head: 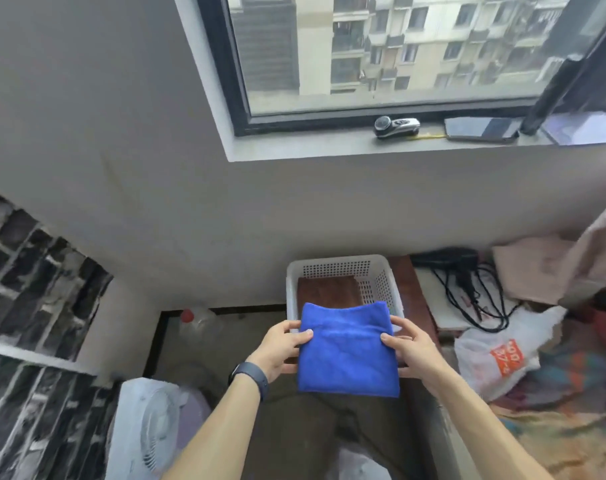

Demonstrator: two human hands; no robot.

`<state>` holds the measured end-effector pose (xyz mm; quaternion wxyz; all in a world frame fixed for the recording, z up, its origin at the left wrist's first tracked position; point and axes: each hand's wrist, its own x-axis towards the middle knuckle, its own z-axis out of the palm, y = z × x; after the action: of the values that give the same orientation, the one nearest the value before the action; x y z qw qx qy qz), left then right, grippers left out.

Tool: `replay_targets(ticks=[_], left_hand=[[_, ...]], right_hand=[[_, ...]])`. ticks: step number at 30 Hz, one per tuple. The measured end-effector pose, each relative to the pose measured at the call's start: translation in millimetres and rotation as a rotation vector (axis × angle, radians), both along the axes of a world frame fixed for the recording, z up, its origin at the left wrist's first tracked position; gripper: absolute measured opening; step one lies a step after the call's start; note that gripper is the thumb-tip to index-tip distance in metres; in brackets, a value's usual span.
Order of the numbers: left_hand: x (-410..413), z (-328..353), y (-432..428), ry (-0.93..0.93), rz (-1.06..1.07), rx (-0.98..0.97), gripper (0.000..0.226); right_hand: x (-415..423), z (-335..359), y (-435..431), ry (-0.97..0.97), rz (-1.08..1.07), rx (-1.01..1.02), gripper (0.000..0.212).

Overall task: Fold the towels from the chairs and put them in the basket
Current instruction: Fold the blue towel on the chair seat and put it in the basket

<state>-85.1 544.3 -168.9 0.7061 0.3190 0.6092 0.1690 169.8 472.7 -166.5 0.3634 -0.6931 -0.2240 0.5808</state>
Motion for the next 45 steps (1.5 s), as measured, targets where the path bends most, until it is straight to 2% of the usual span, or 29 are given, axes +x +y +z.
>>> replay_targets(ticks=[8, 15, 20, 25, 28, 31, 34, 36, 38, 41, 43, 45], left_hand=[[41, -68, 94, 0.199, 0.12, -0.055, 0.025], [52, -118, 147, 0.41, 0.043, 0.022, 0.014], [57, -133, 160, 0.473, 0.023, -0.009, 0.029], [63, -139, 168, 0.692, -0.141, 0.024, 0.034], [70, -137, 171, 0.826, -0.251, 0.003, 0.045], [80, -128, 168, 0.996, -0.404, 0.075, 0.046], [81, -129, 159, 1.128, -0.555, 0.364, 0.051], [80, -142, 152, 1.093, -0.662, 0.634, 0.054], [86, -155, 147, 1.011, -0.695, 0.799, 0.056], [101, -170, 144, 0.948, -0.715, 0.811, 0.058], [106, -185, 142, 0.975, -0.718, 0.77, 0.059], [105, -202, 141, 1.01, -0.704, 0.725, 0.061]], right_hand=[[26, -66, 117, -0.069, 0.073, -0.132, 0.035], [23, -120, 178, -0.066, 0.073, -0.214, 0.034], [20, -146, 195, -0.068, 0.077, -0.26, 0.031], [20, -159, 198, -0.094, 0.087, -0.258, 0.032], [20, -165, 200, -0.137, 0.111, -0.268, 0.038], [19, -169, 202, -0.232, 0.166, -0.264, 0.042], [13, -170, 199, -0.285, 0.185, -0.223, 0.045], [5, -172, 190, -0.413, 0.154, -0.15, 0.046], [-5, -175, 182, -0.652, 0.135, -0.033, 0.046], [-16, -186, 178, -0.978, 0.325, 0.168, 0.047], [-21, -199, 182, -1.056, 0.503, 0.224, 0.052], [-24, -214, 185, -1.068, 0.624, 0.184, 0.056]])
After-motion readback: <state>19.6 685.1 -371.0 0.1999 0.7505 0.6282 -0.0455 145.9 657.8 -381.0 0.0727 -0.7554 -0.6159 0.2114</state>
